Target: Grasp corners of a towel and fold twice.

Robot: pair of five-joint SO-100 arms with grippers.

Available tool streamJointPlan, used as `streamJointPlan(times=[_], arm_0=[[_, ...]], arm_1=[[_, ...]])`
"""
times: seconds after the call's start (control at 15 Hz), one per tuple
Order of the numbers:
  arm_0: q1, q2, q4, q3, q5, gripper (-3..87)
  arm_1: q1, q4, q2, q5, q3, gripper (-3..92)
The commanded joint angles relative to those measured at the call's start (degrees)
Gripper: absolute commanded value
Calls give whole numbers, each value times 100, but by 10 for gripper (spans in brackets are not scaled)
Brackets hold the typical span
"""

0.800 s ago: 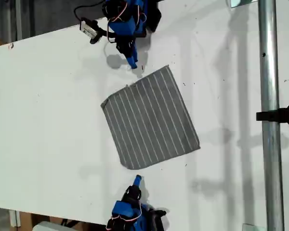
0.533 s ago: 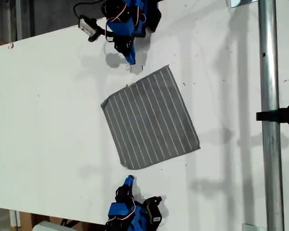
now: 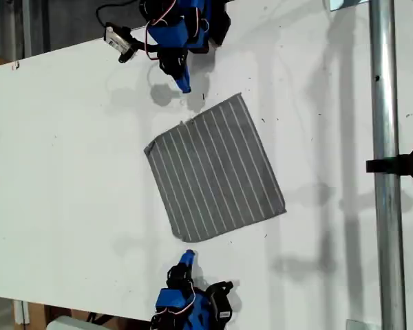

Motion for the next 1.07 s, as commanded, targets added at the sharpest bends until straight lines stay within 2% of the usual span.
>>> streamJointPlan(times=[0.0,0.27,0.47,0.53,0.6,0.67,0.8,0.87,0.93,1.0], arm_0=[[-62,35,-114,26,-62,-23],[-70,35,-105,26,-53,-23],[-79,35,-105,26,-62,-23],[-79,35,-105,26,-62,-23],[-79,35,-105,26,-62,-23],[-79,35,-105,26,-62,-22],[-79,35,-97,26,-62,-22],[-79,35,-97,26,-62,-22],[-79,35,-97,26,-53,-22],[-79,35,-97,26,-44,-22]], arm_1=[[-606,-237,-2338,-413,-1951,-2],[-2118,-193,-4140,-1099,-3401,-2],[-2883,-88,-4992,-1556,-3727,10],[-2927,-26,-5089,-1564,-3771,134],[-2918,-18,-5045,-1687,-3762,299],[-2892,-35,-5001,-2021,-3779,413],[-2689,44,-4869,-2232,-3647,402],[-2628,53,-4896,-2250,-3472,383],[-2619,-44,-5019,-2250,-3208,326],[-2619,-176,-5221,-2197,-2936,321]])
